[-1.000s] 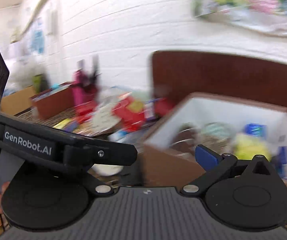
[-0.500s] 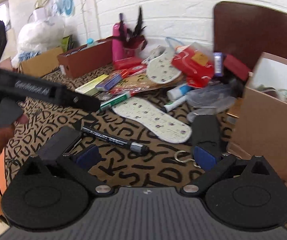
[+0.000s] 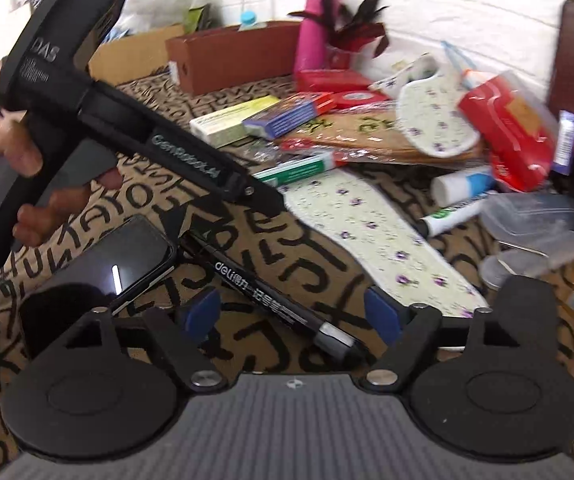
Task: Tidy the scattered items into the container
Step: 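Grasp the red-capped whiteboard marker with left gripper while right grasps black marker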
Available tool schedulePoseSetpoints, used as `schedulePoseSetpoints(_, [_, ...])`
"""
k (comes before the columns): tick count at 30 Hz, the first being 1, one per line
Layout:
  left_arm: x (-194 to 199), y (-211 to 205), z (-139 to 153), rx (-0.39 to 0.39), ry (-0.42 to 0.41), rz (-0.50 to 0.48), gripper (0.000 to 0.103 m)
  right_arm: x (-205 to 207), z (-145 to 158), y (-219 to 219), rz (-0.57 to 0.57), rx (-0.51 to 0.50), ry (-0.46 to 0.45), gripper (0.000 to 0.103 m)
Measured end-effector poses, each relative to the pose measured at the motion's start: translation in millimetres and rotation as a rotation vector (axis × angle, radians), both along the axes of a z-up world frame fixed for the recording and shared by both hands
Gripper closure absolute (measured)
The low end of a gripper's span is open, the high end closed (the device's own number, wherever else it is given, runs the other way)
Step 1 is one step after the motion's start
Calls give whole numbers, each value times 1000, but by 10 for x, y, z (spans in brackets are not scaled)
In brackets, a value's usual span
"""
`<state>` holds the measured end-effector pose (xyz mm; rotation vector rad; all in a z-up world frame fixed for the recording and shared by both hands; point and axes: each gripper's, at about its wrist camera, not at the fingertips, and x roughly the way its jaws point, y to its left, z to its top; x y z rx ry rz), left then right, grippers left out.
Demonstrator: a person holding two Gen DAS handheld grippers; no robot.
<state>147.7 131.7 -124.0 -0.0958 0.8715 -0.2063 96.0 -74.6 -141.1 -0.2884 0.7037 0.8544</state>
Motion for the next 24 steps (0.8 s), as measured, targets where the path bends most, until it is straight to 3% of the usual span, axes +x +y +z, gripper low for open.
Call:
schedulePoseSetpoints(5, [124,33,-66,-17,10,12,61,28,-83,54,7,2,20,37])
schedulePoseSetpoints(6, [142,36,-69,-20,11,16,75,24,-82,51,3,-2,15,40])
schedulePoseSetpoints(8, [163,37,-76,-26,18,23,90,22,-71,35,-3,-9,12,60])
schedulePoseSetpoints(11, [145,24,-74,-36,25,27,91,22,-48,-29,-43,-24,16,83])
schedulePoseSetpoints(18, [-90,-267,-35,-11,72,-37,91,-151,-17,-412,-195,-10,77,87])
schedulePoseSetpoints(24, [-562,-830,-30,-11,116,-199,91,-514,28,-890,-340,49,178,87])
